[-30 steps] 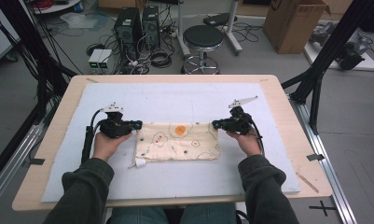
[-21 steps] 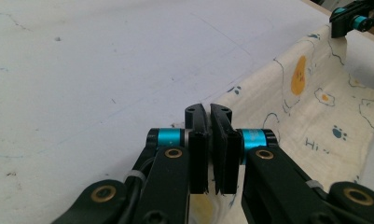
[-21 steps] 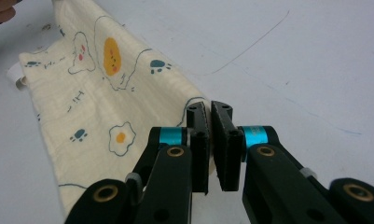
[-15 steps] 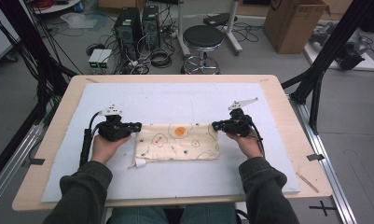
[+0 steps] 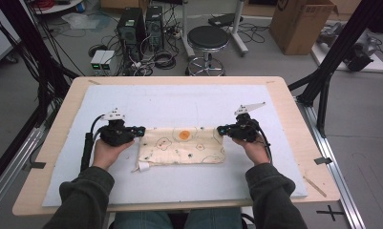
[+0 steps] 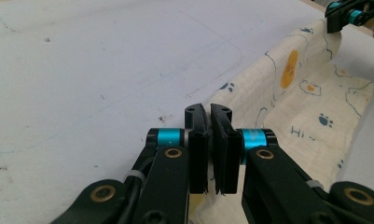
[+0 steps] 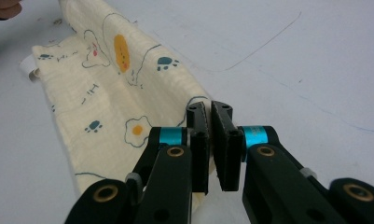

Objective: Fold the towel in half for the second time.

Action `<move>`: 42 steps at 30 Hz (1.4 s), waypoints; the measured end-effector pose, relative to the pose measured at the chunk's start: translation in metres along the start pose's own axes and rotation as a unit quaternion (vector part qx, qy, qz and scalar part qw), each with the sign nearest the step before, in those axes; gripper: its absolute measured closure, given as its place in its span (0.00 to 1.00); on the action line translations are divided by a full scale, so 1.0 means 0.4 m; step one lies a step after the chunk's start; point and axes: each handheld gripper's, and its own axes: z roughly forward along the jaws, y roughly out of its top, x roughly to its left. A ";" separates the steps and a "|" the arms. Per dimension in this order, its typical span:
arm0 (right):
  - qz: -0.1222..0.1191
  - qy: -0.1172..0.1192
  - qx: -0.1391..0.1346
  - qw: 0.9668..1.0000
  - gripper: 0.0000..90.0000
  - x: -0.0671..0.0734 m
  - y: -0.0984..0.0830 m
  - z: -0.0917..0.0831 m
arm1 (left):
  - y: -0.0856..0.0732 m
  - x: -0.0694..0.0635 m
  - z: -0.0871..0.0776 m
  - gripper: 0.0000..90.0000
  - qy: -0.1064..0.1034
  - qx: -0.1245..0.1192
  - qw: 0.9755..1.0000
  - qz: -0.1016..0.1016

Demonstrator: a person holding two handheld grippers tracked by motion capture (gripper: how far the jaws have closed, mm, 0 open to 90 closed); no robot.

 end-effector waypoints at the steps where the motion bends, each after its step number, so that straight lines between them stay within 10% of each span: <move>1: 0.001 0.001 0.001 1.000 0.95 0.002 0.000 -0.001 | -0.003 -0.001 -0.002 0.95 0.000 -0.002 1.000 0.000; 42: -0.024 0.024 -0.002 0.999 0.95 0.062 -0.056 -0.027 | -0.069 -0.059 -0.041 0.93 -0.010 0.020 0.999 0.040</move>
